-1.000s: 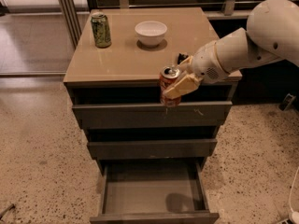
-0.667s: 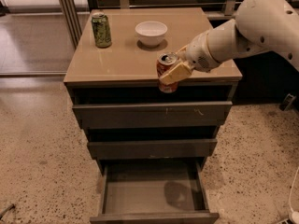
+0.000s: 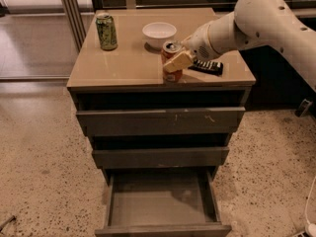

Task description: Pick coke can from bottom drawer and place on counter

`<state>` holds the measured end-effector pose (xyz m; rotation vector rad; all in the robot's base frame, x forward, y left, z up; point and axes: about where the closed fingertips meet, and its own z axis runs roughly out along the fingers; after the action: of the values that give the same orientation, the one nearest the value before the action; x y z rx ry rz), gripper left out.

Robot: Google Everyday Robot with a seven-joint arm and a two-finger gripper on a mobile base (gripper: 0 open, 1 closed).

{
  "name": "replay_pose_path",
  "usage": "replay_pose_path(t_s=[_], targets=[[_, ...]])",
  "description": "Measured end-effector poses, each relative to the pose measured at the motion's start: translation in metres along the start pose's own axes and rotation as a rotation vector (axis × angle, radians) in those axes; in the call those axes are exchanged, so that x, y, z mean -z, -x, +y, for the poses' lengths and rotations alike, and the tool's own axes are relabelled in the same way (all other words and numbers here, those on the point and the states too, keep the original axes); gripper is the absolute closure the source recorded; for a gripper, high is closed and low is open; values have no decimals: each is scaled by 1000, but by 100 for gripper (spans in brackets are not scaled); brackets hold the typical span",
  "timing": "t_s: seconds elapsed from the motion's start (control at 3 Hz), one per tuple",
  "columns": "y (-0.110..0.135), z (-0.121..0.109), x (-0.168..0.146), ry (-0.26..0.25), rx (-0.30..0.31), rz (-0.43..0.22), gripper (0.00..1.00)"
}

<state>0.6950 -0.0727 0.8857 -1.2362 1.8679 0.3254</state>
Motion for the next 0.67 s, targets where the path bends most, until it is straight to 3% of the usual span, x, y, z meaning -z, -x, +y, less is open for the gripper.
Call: replay_pose_path(t_s=[0.67], targets=[[12,-38,-25,-25,-133,-61,100]])
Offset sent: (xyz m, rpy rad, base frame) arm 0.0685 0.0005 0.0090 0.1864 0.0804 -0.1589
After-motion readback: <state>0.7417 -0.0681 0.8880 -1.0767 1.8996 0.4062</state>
